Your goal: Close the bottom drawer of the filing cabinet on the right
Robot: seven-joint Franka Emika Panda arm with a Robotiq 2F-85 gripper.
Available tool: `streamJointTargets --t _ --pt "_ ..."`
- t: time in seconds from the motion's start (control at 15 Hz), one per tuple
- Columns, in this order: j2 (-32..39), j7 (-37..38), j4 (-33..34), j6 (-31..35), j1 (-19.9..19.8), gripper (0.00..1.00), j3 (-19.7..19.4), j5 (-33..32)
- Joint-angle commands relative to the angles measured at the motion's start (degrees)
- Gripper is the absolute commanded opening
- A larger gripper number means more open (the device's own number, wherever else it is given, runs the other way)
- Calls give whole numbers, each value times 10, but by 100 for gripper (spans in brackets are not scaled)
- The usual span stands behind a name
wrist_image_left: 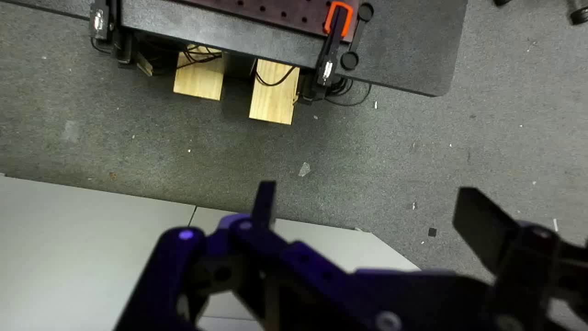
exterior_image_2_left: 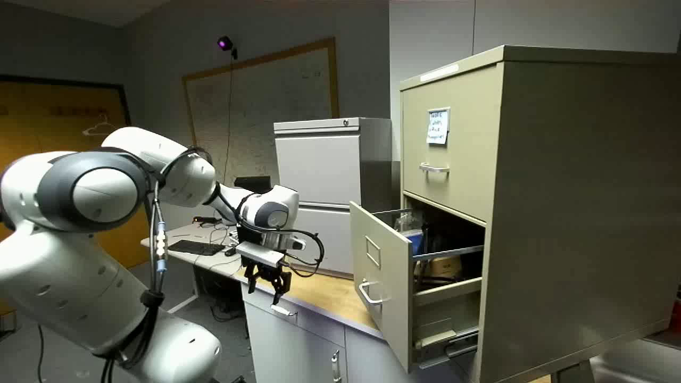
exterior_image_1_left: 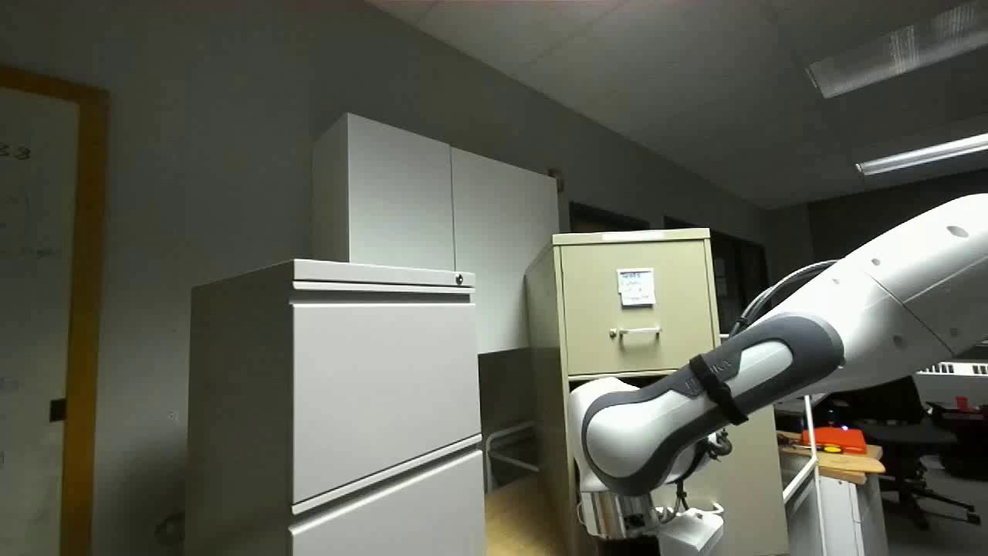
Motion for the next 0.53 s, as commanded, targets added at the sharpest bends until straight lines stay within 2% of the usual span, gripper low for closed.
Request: streamJointTargets --t 0.0,0.47 --pt "0 -3 1 -2 -7 100 7 2" --pt "-1 8 1 9 -9 100 10 4"
